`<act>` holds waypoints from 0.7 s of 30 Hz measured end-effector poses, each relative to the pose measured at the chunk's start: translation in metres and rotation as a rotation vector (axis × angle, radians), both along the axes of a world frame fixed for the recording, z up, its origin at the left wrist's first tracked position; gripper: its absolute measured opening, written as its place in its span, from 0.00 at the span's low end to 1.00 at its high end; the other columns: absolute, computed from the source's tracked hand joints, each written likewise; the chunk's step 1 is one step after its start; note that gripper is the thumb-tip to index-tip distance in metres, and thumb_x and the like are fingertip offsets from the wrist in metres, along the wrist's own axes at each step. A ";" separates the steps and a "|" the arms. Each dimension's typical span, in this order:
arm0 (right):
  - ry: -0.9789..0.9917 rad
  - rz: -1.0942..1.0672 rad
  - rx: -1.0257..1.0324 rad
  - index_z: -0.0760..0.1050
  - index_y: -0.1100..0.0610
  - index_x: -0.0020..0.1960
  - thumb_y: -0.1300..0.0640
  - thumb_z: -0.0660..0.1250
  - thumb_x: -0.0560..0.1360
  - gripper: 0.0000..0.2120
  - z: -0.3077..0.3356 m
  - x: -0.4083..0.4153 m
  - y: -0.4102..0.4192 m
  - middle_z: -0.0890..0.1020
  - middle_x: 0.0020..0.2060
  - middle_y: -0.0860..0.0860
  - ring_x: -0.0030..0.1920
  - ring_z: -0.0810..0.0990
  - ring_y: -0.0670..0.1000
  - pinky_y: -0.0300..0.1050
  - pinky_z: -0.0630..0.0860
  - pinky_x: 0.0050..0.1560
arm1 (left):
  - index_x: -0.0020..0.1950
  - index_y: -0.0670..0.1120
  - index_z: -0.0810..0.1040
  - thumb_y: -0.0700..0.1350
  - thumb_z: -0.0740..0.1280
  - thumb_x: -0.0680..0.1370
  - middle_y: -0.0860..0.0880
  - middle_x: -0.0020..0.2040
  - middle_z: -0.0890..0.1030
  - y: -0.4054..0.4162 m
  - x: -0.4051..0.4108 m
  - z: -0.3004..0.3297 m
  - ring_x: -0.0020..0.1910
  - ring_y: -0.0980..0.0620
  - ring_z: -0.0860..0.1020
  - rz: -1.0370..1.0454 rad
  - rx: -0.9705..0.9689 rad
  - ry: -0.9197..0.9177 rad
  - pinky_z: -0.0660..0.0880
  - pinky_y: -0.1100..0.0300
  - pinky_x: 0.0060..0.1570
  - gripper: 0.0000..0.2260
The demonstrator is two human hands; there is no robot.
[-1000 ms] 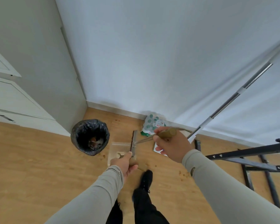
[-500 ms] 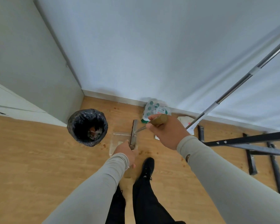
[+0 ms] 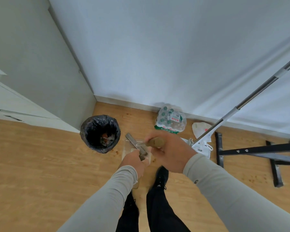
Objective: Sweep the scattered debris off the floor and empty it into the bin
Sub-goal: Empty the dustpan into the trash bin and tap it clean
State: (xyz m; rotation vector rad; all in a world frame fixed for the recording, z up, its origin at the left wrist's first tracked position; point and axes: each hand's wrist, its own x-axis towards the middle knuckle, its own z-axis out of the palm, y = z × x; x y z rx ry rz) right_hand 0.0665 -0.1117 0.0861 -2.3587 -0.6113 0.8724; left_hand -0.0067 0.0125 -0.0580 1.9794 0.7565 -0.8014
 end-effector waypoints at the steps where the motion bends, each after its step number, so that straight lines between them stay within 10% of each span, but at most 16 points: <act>1: 0.029 -0.017 0.010 0.78 0.48 0.55 0.62 0.65 0.76 0.12 0.005 0.004 -0.002 0.83 0.46 0.48 0.45 0.80 0.44 0.40 0.78 0.48 | 0.54 0.55 0.74 0.54 0.66 0.74 0.54 0.46 0.82 0.000 -0.002 0.001 0.36 0.48 0.84 -0.001 -0.002 -0.008 0.83 0.50 0.45 0.10; 15: -0.007 0.013 0.013 0.81 0.50 0.39 0.53 0.68 0.76 0.07 0.045 0.019 0.010 0.80 0.31 0.41 0.34 0.77 0.40 0.31 0.70 0.34 | 0.72 0.61 0.62 0.53 0.67 0.76 0.53 0.51 0.82 0.004 -0.009 0.009 0.32 0.49 0.84 0.029 -0.022 -0.054 0.84 0.51 0.40 0.26; 21: -0.047 -0.026 0.027 0.81 0.56 0.41 0.51 0.67 0.75 0.09 0.056 0.010 0.015 0.84 0.33 0.51 0.36 0.82 0.51 0.47 0.81 0.37 | 0.67 0.57 0.70 0.51 0.67 0.77 0.55 0.42 0.81 0.001 -0.004 0.013 0.24 0.52 0.80 0.045 -0.084 -0.050 0.77 0.60 0.26 0.18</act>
